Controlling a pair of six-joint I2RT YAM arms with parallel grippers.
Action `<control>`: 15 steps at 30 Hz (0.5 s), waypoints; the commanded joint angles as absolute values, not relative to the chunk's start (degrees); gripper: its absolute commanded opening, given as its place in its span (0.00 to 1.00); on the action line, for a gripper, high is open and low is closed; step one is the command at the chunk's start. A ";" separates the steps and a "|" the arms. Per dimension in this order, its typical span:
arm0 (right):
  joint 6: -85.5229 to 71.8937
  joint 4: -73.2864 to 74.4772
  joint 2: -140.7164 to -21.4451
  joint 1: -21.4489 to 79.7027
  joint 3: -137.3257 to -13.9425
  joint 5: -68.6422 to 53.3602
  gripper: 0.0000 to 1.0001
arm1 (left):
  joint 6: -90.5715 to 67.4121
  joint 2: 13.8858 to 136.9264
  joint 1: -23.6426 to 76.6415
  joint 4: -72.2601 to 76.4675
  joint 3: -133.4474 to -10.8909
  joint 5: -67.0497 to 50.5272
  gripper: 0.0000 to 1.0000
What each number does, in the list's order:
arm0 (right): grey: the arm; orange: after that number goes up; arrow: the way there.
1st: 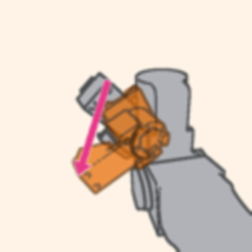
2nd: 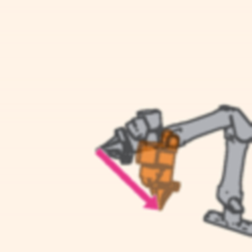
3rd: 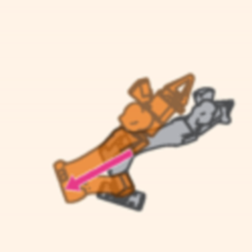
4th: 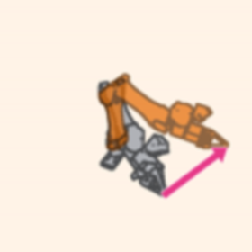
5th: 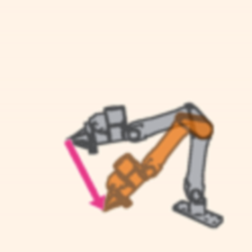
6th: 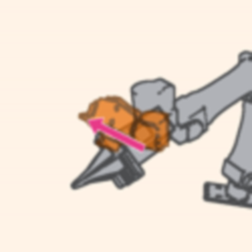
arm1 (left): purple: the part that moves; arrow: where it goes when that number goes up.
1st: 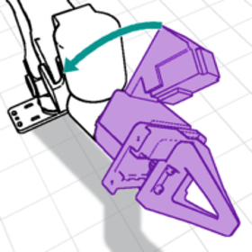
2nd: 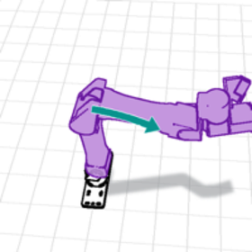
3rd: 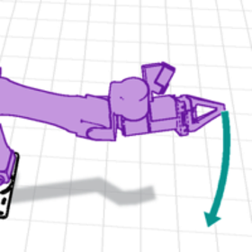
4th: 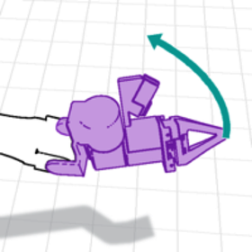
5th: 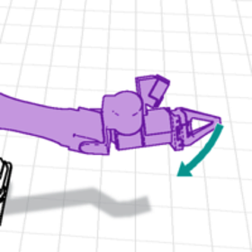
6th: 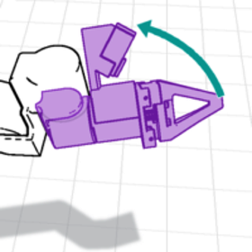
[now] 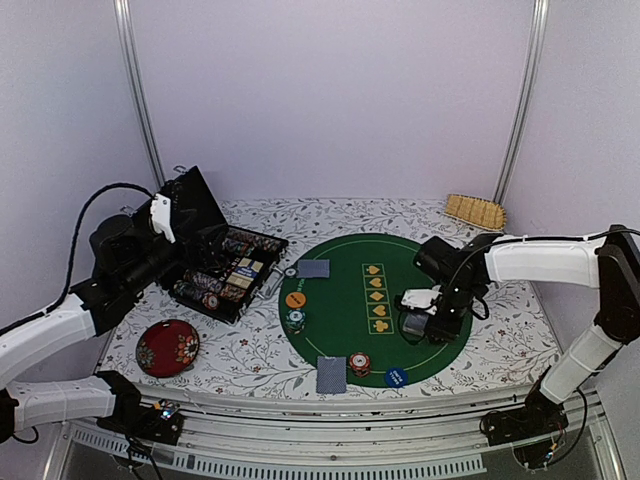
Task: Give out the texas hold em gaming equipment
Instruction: Pass from the right arm to the left
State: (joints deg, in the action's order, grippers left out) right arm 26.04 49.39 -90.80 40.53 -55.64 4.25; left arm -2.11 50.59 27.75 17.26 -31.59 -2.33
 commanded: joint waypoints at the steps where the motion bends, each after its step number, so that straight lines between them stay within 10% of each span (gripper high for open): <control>1: 29.30 50.73 -88.26 41.96 -63.03 6.33 0.52 | -12.72 51.08 27.77 18.11 -33.85 -3.78 0.90; 10: 35.10 55.06 -90.76 48.39 -78.07 10.26 0.52 | -41.19 65.29 28.73 29.36 -33.71 -21.02 0.74; 15: 37.02 55.96 -93.82 50.67 -83.94 10.27 0.52 | -44.04 74.61 34.89 40.05 -34.45 -23.68 0.81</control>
